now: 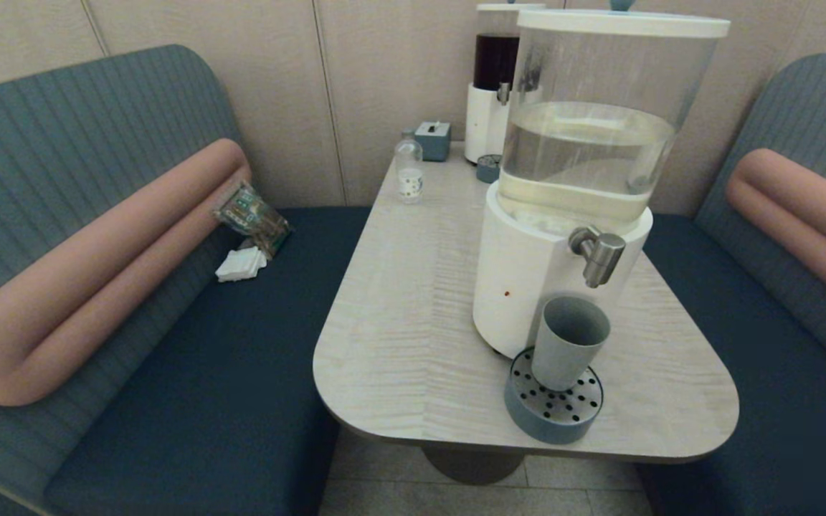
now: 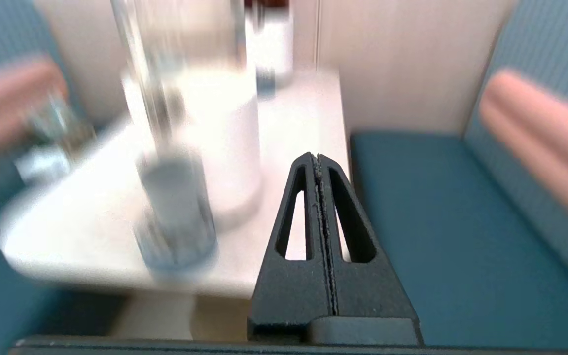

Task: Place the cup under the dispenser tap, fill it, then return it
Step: Turn on the faucet

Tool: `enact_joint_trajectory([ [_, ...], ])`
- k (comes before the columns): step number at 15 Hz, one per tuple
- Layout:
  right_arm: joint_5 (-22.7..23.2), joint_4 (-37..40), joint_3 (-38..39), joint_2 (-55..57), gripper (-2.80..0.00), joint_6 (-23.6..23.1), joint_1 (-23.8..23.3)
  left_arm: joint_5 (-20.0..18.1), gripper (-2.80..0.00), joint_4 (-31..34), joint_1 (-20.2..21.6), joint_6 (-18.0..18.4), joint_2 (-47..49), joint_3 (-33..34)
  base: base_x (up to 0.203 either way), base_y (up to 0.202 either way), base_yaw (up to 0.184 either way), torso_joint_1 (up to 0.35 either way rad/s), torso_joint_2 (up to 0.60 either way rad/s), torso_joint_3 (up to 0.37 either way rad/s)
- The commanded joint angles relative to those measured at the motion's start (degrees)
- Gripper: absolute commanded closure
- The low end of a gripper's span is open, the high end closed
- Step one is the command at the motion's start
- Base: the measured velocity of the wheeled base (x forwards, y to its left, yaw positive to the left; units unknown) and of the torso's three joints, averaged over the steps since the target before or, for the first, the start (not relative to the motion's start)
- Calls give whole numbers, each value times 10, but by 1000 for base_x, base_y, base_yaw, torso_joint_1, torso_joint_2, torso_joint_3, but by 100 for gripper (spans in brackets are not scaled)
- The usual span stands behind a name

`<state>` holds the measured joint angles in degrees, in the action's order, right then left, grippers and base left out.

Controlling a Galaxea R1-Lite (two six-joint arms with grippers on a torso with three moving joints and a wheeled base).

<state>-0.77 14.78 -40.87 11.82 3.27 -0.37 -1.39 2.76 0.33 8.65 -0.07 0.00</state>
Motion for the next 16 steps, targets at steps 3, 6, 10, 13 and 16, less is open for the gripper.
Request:
enact_joint_trajectory([
  [3, -4, 55, -332, 379, 0, 20, -6, 0, 0, 1, 0, 1, 2, -1, 0, 0, 0, 0, 0, 0],
  [6, -12, 113, -474, 564, 0, 5, 9, 0, 0, 1, 0, 1, 2, 0, 0, 0, 0, 0, 0, 0],
  [10, -24, 299, -599, 731, 0, -19, 84, -1, 0, 1, 0, 1, 2, 0, 0, 0, 0, 0, 0, 0],
  [13, -27, 359, -643, 785, 0, -12, 116, -1, 0, 1, 0, 1, 2, 0, 0, 0, 0, 0, 0, 0],
  [16, -51, 366, -636, 777, 0, -45, 148, 0, 0, 1, 0, 0, 2, 0, 0, 0, 0, 0, 0, 0],
])
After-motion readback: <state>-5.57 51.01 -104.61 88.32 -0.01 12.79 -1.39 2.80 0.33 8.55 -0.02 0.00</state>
